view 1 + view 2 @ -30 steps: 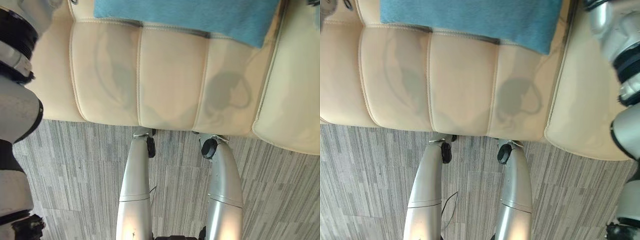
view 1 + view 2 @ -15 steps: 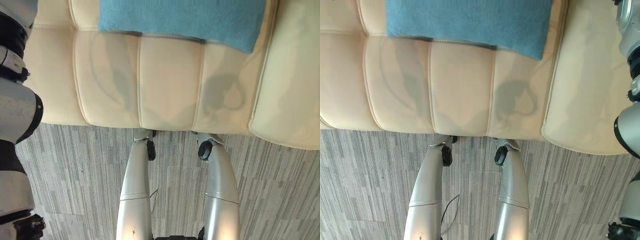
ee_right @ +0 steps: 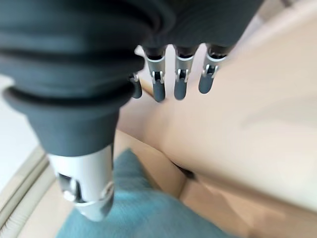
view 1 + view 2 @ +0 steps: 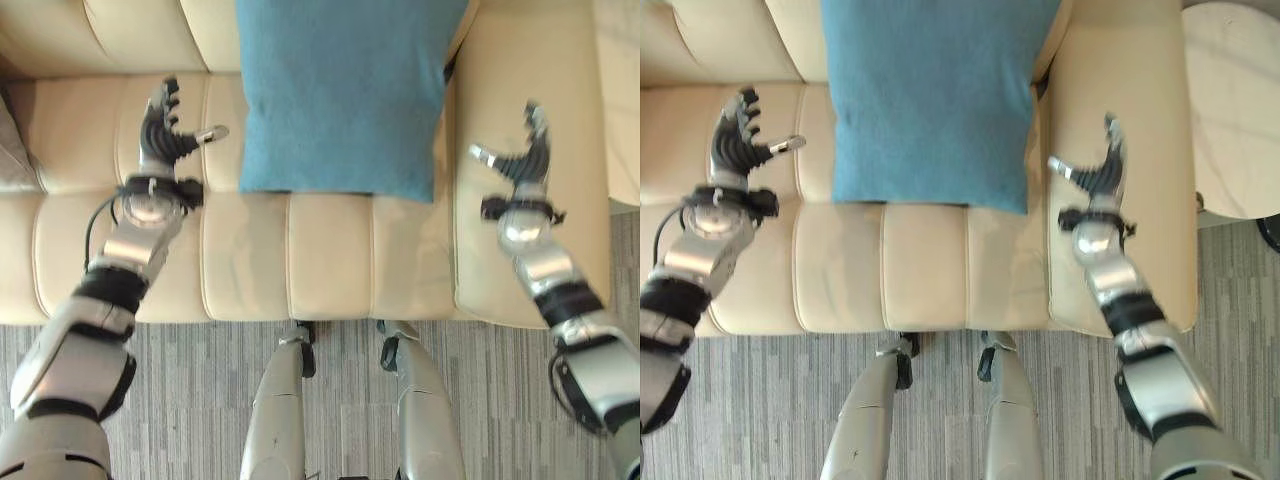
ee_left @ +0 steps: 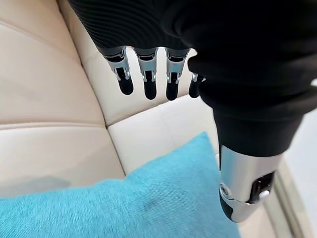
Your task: Pick up all the scattered cushions and arrange them neatly on the sofa.
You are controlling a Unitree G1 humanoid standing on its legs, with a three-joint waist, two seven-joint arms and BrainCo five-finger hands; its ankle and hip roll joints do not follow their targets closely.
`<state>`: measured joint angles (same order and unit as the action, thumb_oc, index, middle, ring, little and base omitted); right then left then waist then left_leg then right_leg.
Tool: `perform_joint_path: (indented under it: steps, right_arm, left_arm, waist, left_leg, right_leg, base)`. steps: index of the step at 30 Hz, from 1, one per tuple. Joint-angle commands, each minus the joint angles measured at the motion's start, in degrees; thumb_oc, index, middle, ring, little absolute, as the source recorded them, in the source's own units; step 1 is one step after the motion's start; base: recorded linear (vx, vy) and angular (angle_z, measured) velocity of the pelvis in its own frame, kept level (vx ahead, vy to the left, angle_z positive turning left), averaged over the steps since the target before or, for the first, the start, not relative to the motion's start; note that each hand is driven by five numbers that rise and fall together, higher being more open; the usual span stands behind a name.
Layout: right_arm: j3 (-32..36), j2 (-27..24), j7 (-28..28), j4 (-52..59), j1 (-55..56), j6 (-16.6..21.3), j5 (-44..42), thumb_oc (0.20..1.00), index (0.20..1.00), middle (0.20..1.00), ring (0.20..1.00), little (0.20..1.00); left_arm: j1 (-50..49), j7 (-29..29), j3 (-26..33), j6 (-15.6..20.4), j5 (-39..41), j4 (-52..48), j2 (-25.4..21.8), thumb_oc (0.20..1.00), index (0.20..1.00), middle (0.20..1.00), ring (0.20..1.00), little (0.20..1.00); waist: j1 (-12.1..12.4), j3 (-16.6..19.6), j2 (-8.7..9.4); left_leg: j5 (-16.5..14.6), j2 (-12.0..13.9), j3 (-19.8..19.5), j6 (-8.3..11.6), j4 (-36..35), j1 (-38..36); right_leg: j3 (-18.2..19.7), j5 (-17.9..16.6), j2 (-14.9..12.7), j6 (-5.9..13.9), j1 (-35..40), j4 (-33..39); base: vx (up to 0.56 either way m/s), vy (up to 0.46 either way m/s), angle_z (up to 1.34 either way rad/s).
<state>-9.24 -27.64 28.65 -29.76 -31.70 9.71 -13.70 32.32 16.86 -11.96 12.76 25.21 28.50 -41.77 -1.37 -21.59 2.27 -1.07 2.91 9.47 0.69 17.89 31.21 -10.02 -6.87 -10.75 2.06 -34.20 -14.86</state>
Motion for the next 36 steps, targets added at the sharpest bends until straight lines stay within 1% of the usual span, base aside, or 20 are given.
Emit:
perform_joint_path:
  steps: [1,2,3,4,6,7,8,11,15,16,20,26,28,30,31,33,34,36]
  right_arm:
    - [-1.46,-0.01,-7.31,-1.98,4.77,3.38,-3.03,1.0,1.0,1.0,1.0,1.0]
    - [-1.48,-0.01,-7.3,-1.88,4.92,3.34,-3.01,1.0,1.0,1.0,1.0,1.0]
    - [-1.06,1.89,-9.6,-3.19,9.29,2.8,-1.95,1.0,1.0,1.0,1.0,1.0]
    - [-1.06,1.89,-9.59,-3.16,9.31,2.79,-1.94,1.0,1.0,1.0,1.0,1.0]
    - [-0.9,3.09,-11.81,-4.97,13.34,2.37,-1.05,1.0,1.0,1.0,1.0,1.0]
    - [-0.94,3.42,-12.64,-6.45,14.6,1.87,-0.43,1.0,1.0,1.0,1.0,1.0]
    - [-0.95,3.98,-14.86,-9.07,17.87,0.86,1.38,1.0,1.0,1.0,1.0,1.0]
    - [-1.05,5.22,-17.49,-13.97,21.86,-0.44,3.16,1.0,1.0,1.0,1.0,1.0]
    - [-1.18,6.55,-19.27,-19.39,24.56,-1.43,4.93,1.0,1.0,1.0,1.0,1.0]
    - [-1.29,7.52,-20.1,-23.36,25.29,-2.03,5.48,1.0,1.0,1.0,1.0,1.0]
    - [-1.19,9.67,-20.75,-29.47,26.43,-2.9,5.75,1.0,1.0,1.0,1.0,1.0]
    - [-1.82,11.34,-21.23,-34.3,27.85,-4.26,7.29,1.0,1.0,1.0,1.0,1.0]
    - [-1.85,11.82,-21.36,-34.87,28.51,-4.53,7.44,1.0,1.0,1.0,1.0,1.0]
    - [-1.81,12.37,-21.25,-34.86,28.33,-4.85,7.27,1.0,1.0,1.0,1.0,1.0]
    - [-1.81,12.38,-21.25,-34.86,28.31,-4.85,7.27,1.0,1.0,1.0,1.0,1.0]
    - [-2.01,12.78,-20.92,-34.67,27.48,-4.77,7.14,1.0,1.0,1.0,1.0,1.0]
    - [-1.96,12.94,-20.94,-34.77,27.1,-4.79,6.9,1.0,1.0,1.0,1.0,1.0]
    - [-1.92,13.18,-20.87,-35.04,26.78,-4.8,6.65,1.0,1.0,1.0,1.0,1.0]
  left_arm:
    - [-3.27,-1.76,-1.74,-1.62,-11.81,9.77,5.25,1.0,1.0,1.0,1.0,1.0]
    - [-3.45,-1.74,-1.71,-1.65,-11.85,9.67,5.28,1.0,1.0,1.0,1.0,1.0]
    - [-9.02,-2.92,-0.46,-2.79,-14.32,12.71,8.47,1.0,1.0,1.0,1.0,1.0]
    - [-9.04,-2.91,-0.45,-2.79,-14.33,12.69,8.47,1.0,1.0,1.0,1.0,1.0]
    - [-13.56,-3.92,0.11,-3.5,-17.62,16.15,10.81,1.0,1.0,1.0,1.0,1.0]
    - [-15.63,-4.79,0.44,-3.67,-18.36,17.54,12.04,1.0,1.0,1.0,1.0,1.0]
    - [-19.46,-6.35,0.94,-4.16,-20.53,21.1,14.44,1.0,1.0,1.0,1.0,1.0]
    - [-24.11,-8.14,1.18,-4.68,-22.9,25.0,17.53,1.0,1.0,1.0,1.0,1.0]
    - [-27.88,-9.45,1.41,-5.21,-24.04,29.51,20.89,1.0,1.0,1.0,1.0,1.0]
    - [-29.53,-10.2,1.53,-5.78,-24.43,32.4,22.67,1.0,1.0,1.0,1.0,1.0]
    - [-31.03,-10.38,2.01,-6.73,-25.03,36.75,24.83,1.0,1.0,1.0,1.0,1.0]
    - [-32.06,-10.75,1.56,-7.27,-26.0,38.87,26.04,1.0,1.0,1.0,1.0,1.0]
    - [-32.45,-10.87,1.15,-7.48,-26.55,39.39,26.28,1.0,1.0,1.0,1.0,1.0]
    - [-32.21,-10.91,0.91,-7.79,-27.36,40.38,26.2,1.0,1.0,1.0,1.0,1.0]
    - [-32.18,-10.91,0.91,-7.78,-27.36,40.4,26.2,1.0,1.0,1.0,1.0,1.0]
    - [-31.54,-10.76,0.71,-7.84,-27.67,40.84,25.99,1.0,1.0,1.0,1.0,1.0]
    - [-31.29,-10.84,0.71,-7.78,-27.56,40.84,25.85,1.0,1.0,1.0,1.0,1.0]
    - [-30.94,-10.98,0.6,-8.09,-27.73,41.11,25.57,1.0,1.0,1.0,1.0,1.0]
  waist:
    - [-1.19,6.39,-2.22]
    - [-1.19,6.35,-2.22]
    - [-1.35,7.93,-2.26]
    - [-1.37,8.0,-2.26]
    - [-1.61,9.92,-2.41]
    - [-1.62,10.77,-2.46]
    - [-1.72,12.54,-2.55]
    - [-1.65,14.79,-2.4]
    - [-1.27,16.72,-2.06]
    - [-1.0,17.91,-1.89]
    - [-0.35,19.47,-1.35]
    - [0.2,19.87,-0.7]
    - [0.18,19.4,-0.62]
    - [0.07,17.18,-0.58]
    - [0.1,17.14,-0.57]
    - [-0.03,14.5,-0.89]
    - [-0.08,13.64,-1.18]
    - [-0.01,12.75,-1.94]
  left_leg:
    - [1.17,-0.46,-3.46,3.14,-11.69,-9.48]
    - [1.23,-0.46,-3.45,3.15,-11.86,-9.75]
    - [1.85,-0.3,-2.95,3.09,-14.34,-13.6]
    - [2.09,-0.32,-2.95,3.07,-14.51,-13.54]
    - [2.72,-0.08,-2.09,3.04,-17.06,-17.19]
    - [2.87,-0.06,-1.73,3.06,-18.15,-18.76]
    - [3.02,-0.16,-1.4,3.01,-19.98,-21.71]
    - [2.74,-0.35,-0.99,2.92,-21.6,-25.31]
    - [2.0,-0.47,-0.87,2.82,-22.19,-28.03]
    - [1.65,-0.64,-0.74,2.81,-22.51,-29.31]
    - [1.04,-0.71,-0.92,2.66,-22.7,-31.25]
    - [0.42,-1.02,-1.27,2.28,-22.89,-33.3]
    - [0.34,-1.12,-1.34,2.03,-22.89,-33.76]
    - [0.41,-1.13,-1.07,1.53,-22.89,-33.78]
    - [0.42,-1.14,-1.04,1.52,-22.89,-33.8]
    - [0.87,-0.91,-0.64,1.08,-22.89,-33.34]
    - [1.25,-0.69,-0.49,0.88,-22.89,-32.96]
    - [2.26,-0.07,-0.14,0.3,-22.74,-31.84]
  right_leg:
    - [0.2,7.77,2.55,5.79,12.71,5.28]
    - [0.2,7.73,2.57,5.79,12.95,5.41]
    - [0.33,7.33,2.95,6.06,16.69,7.96]
    - [0.31,7.08,2.95,6.06,16.66,8.18]
    - [0.46,6.62,3.26,6.39,19.6,9.98]
    - [0.64,6.59,3.44,6.47,20.76,10.63]
    - [0.56,6.54,3.72,6.6,23.28,11.95]
    - [0.63,6.73,4.08,6.62,26.73,13.51]
    - [0.78,7.01,4.35,6.59,29.51,14.74]
    - [0.79,7.19,4.52,6.62,30.9,15.42]
    - [0.64,7.43,4.53,6.65,33.15,16.23]
    - [0.5,8.16,4.37,6.58,35.08,15.82]
    - [0.48,8.57,4.33,6.52,34.99,14.82]
    - [0.74,9.11,4.12,6.52,33.44,10.73]
    - [0.78,9.15,4.1,6.53,33.39,10.63]
    - [1.23,9.18,3.83,6.86,30.17,6.4]
    - [1.43,9.37,3.75,7.04,28.75,4.14]
    - [1.82,10.89,3.88,7.2,27.11,-0.58]
  base:
    - [0.14,0.016,-0.21]
    - [0.17,0.051,-0.18]
    - [0.07,0.031,-0.11]
    - [0.1,0.048,-0.13]
    - [0.09,0.047,-0.16]
    - [0.14,0.068,-0.18]
    - [0.1,0.049,-0.11]
    - [0.08,0.029,-0.05]
    - [0.03,0.014,-0.07]
    - [0.05,0.021,-0.01]
    - [0.01,0.006,0.0]
    - [0.0,0.022,0.03]
    - [-0.04,0.058,0.03]
    - [-0.12,0.047,-0.01]
    - [-0.16,0.029,-0.02]
    - [-0.23,0.03,-0.05]
    - [-0.26,0.028,-0.08]
    - [-0.23,0.018,-0.1]
